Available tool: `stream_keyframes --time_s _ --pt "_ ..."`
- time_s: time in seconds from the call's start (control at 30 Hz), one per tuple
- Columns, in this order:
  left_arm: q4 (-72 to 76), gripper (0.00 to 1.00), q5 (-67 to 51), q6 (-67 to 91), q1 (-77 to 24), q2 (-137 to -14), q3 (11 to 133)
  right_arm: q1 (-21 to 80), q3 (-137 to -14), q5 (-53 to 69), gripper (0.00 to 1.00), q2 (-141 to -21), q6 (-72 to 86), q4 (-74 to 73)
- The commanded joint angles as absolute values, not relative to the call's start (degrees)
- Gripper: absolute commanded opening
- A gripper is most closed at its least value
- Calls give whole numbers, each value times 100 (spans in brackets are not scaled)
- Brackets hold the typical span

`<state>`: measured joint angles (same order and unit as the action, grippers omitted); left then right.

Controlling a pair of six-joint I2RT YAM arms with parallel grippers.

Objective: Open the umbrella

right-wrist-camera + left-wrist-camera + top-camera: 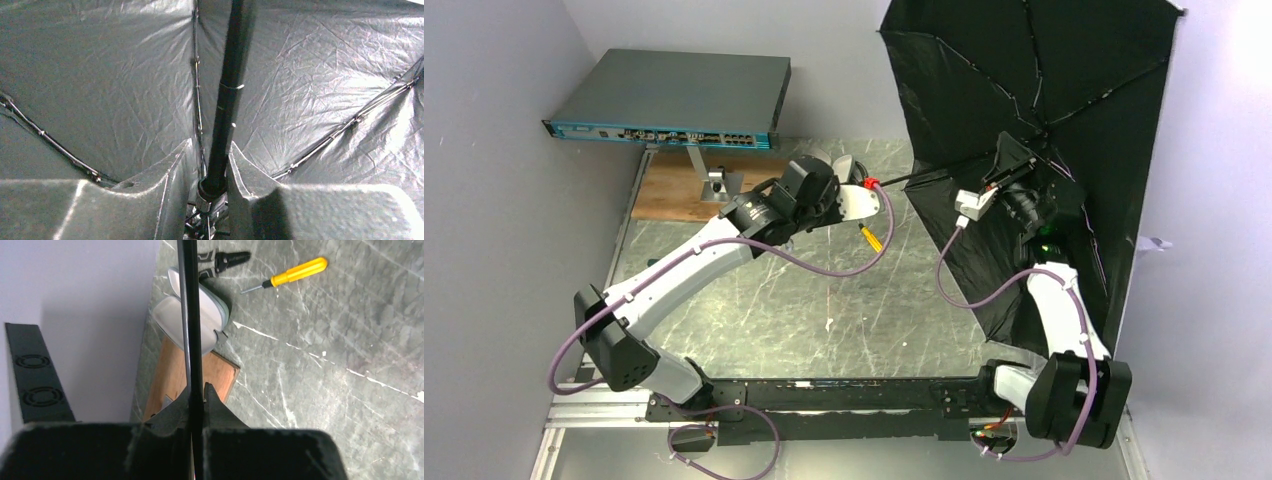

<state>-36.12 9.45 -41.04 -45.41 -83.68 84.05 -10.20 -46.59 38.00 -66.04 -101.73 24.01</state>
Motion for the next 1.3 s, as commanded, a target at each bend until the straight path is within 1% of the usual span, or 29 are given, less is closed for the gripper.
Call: stream_keyframes --time_s 0.0,0.07,0.1,0.27,0.3,0.4,0.47,0.57,0.6,0.7,0.83,0.87,0.93,1.03,1.1,1.17,1.27 --pt "-5623 0 1412 -4087 -4734 -8146 8855 -1561 -4515 -35 37 -6587 -10039 2436" --pt "-5545 0 1389 -3977 -4898 -8266 9077 -1310 -4427 72 47 -6487 -10052 2380" --pt "-5557 0 1348 -3878 -4939 -8333 9200 -1189 -4414 123 50 -6419 -10057 2288" --pt "-5383 0 1100 -3385 -4949 -8500 9466 -641 -4241 185 54 -6100 -10000 1953" --pt "-5367 0 1010 -3286 -4937 -8526 9490 -588 -4157 263 57 -6006 -10020 1892" --pt "-5286 0 633 -2964 -4870 -8579 9521 -480 -3894 644 70 -5650 -10092 1603" --pt "-5225 0 401 -2719 -4806 -8631 9563 -459 -3798 1051 82 -5292 -10076 1116" --pt "-5175 0 132 -2423 -4750 -8798 9718 -422 -3648 1605 97 -4676 -10062 416" --pt "-5161 0 71 -2361 -4748 -8847 9765 -422 -3585 1751 99 -4529 -10049 309" --pt "-5096 0 -75 -2189 -4738 -8983 9907 -415 -3366 2005 100 -4199 -10176 73" --pt "-5039 0 -97 -2136 -4744 -9090 9962 -398 -3007 2129 100 -3924 -10367 555" --pt "-4982 0 -85 -2117 -4740 -9089 9925 -375 -3058 2204 100 -3829 -10235 503" --pt "-4890 0 -59 -2091 -4737 -9078 9882 -317 -3377 2528 100 -3584 -9767 -142" --pt "-4766 0 -158 -1898 -4693 -9049 9897 -282 -4139 3085 99 -3423 -8548 -1404" --pt "-4729 0 -344 -1726 -4608 -9061 9957 -281 -4617 3342 98 -3457 -7237 -1921" --pt "-4529 0 -566 -1515 -4473 -9028 9951 -281 -4977 3502 97 -3496 -5793 -2224" --pt "-4288 0 -1215 -1145 -4247 -8992 9990 -281 -5281 3583 94 -3507 -3729 -2211"
